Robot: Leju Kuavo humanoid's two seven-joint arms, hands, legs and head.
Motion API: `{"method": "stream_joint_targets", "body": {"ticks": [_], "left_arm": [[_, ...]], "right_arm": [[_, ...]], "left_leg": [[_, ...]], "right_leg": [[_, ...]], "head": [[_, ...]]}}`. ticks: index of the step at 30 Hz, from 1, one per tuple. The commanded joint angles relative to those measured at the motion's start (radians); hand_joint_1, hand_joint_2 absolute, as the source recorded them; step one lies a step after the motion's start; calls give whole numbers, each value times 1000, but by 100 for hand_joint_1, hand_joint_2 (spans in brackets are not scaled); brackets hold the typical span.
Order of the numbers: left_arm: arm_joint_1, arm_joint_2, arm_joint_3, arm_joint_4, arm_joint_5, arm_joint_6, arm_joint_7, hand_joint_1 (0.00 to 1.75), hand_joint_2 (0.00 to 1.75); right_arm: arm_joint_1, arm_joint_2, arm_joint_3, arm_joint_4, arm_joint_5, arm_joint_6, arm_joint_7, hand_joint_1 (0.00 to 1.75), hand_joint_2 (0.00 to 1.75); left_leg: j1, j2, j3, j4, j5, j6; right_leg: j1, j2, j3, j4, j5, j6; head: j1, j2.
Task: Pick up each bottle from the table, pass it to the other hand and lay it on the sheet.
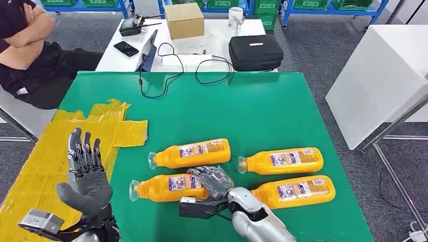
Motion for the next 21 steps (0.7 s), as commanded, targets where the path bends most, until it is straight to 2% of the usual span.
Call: {"method": "stream_joint_targets", "body": {"ticks": [1,2,3,6,8,9,10,12,13,14,16,17,18,21], "left_arm": [[-23,28,-1,43,4,4,2,0,0],[-23,28,-1,43,4,4,2,0,0],[-23,28,-1,43,4,4,2,0,0],[-23,28,-1,43,4,4,2,0,0],[-23,28,-1,43,4,4,2,0,0],[-23,28,-1,43,4,4,2,0,0],[-24,28,-2,44,3,4,2,0,0],[-23,28,-2,44,3,3,2,0,0],[-23,27,-2,46,4,2,2,0,0],[-25,27,-2,49,4,2,2,0,0],[-28,26,-3,53,4,0,2,0,0],[-29,25,-4,54,3,2,2,0,0],[-29,24,-5,54,2,2,2,0,0],[-28,24,-5,51,6,9,2,0,0]], "right_arm": [[81,-50,7,91,-10,52,7,175,175],[81,-50,7,91,-10,52,7,175,175],[81,-50,7,91,-10,52,7,175,175],[81,-50,7,91,-10,52,7,175,175],[81,-50,7,91,-10,52,7,175,175],[81,-50,7,91,-10,52,7,175,175],[82,-51,9,93,-10,53,7,175,175],[84,-53,10,96,-10,55,8,175,175],[83,-54,13,101,-8,59,11,175,175],[81,-56,17,107,-6,62,12,175,175],[80,-60,23,116,-4,66,13,175,175],[81,-61,24,118,-4,66,13,175,175],[82,-62,24,116,-5,65,13,175,175],[105,-65,-11,66,-48,35,-14,175,175]], "left_leg": [[1,-7,-13,-2,6,-2],[0,-4,-5,-1,2,-1],[0,-6,-11,-2,5,-2],[0,-3,-6,0,1,-1],[0,-7,-13,-1,4,-2],[-1,-6,-6,-2,2,-1],[0,-7,-15,-2,6,-1],[-1,-5,-8,-1,2,0],[0,-7,-13,-1,4,-1],[-1,-4,-6,0,1,0],[0,-6,-10,-1,3,-1],[-1,-4,-3,0,0,0],[-1,-6,-8,-1,2,-1],[-1,-3,0,0,-2,0]], "right_leg": [[0,-9,-10,-3,4,1],[0,-5,-2,-2,1,0],[0,-8,-8,-3,4,1],[0,-5,-4,-1,1,0],[0,-9,-10,-2,3,0],[-1,-8,-3,-3,1,0],[0,-9,-11,-3,4,0],[-1,-6,-6,-1,2,1],[-1,-9,-10,-3,3,0],[-1,-5,-3,-1,1,1],[-1,-8,-6,-2,2,1],[-1,-5,0,-1,-1,2],[-1,-8,-5,-2,1,2],[-2,-4,2,0,-2,2]], "head": [[0,0],[0,0],[0,0],[0,0],[0,0],[0,0],[0,0],[0,0],[0,0],[0,0],[0,0],[0,0],[0,0],[0,0]]}}
